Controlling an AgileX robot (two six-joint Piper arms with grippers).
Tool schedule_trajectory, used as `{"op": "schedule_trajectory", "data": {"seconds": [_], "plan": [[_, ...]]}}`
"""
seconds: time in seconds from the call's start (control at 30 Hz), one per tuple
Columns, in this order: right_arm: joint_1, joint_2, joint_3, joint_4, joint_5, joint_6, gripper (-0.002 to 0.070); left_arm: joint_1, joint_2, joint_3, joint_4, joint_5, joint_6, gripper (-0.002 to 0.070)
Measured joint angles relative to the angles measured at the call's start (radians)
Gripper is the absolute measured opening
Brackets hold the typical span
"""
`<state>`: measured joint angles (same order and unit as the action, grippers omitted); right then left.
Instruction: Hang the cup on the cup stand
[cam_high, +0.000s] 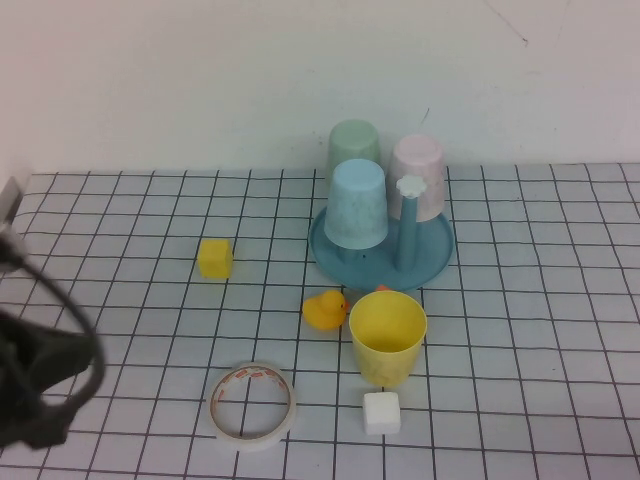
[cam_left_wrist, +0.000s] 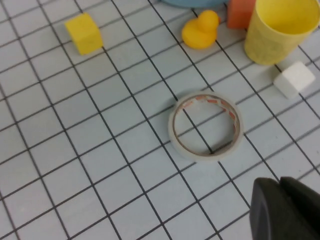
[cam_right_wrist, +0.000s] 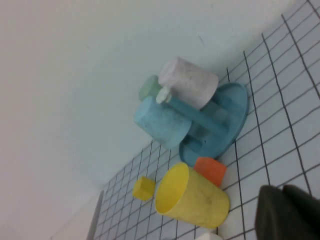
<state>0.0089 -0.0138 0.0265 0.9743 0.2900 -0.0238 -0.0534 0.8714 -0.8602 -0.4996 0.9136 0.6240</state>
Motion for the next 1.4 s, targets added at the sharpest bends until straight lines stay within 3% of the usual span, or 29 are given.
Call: {"op": "schedule_trajectory", "data": {"seconds": [0.23, 0.27, 0.33, 0.5, 0.67, 0.87, 0.97, 1.17, 1.23, 1.4], "plan": [[0.0, 0.0, 0.0, -0.008, 0.09, -0.093, -0.0001, -0.215, 0.205, -0.162, 0.117, 0.039, -0.124, -0.0001], [0.0, 0.0, 0.0, -0.008, 0.112, -0.126, -0.0001, -0.299, 0.255, -0.204, 0.167, 0.033, -0.181, -0.0001], [0.0, 0.0, 0.0, -0.008, 0.12, -0.148, -0.0001, -0.381, 0.312, -0.254, 0.256, 0.033, -0.261, -0.0001], [0.0, 0.0, 0.0, -0.008, 0.129, -0.162, -0.0001, -0.533, 0.479, -0.393, 0.488, 0.126, -0.436, -0.0001], [0.0, 0.0, 0.0, -0.008, 0.131, -0.171, -0.0001, -0.611, 0.663, -0.564, 0.559, 0.213, -0.485, -0.0001], [0.0, 0.0, 0.0, -0.008, 0.143, -0.171, -0.0001, -0.625, 0.844, -0.756, 0.515, 0.26, -0.515, 0.0011], [0.0, 0.0, 0.0, -0.008, 0.143, -0.175, -0.0001, -0.626, 0.929, -0.849, 0.494, 0.298, -0.515, 0.0083], [0.0, 0.0, 0.0, 0.007, 0.15, -0.232, -0.0001, -0.626, 1.06, -0.951, 0.489, 0.304, -0.526, 0.0411], [0.0, 0.0, 0.0, 0.019, 0.151, -0.253, -0.0001, -0.626, 1.097, -0.963, 0.489, 0.283, -0.547, 0.0489], [0.0, 0.0, 0.0, 0.031, 0.153, -0.283, -0.0001, -0.626, 1.163, -0.969, 0.487, 0.201, -0.602, 0.054]]}}
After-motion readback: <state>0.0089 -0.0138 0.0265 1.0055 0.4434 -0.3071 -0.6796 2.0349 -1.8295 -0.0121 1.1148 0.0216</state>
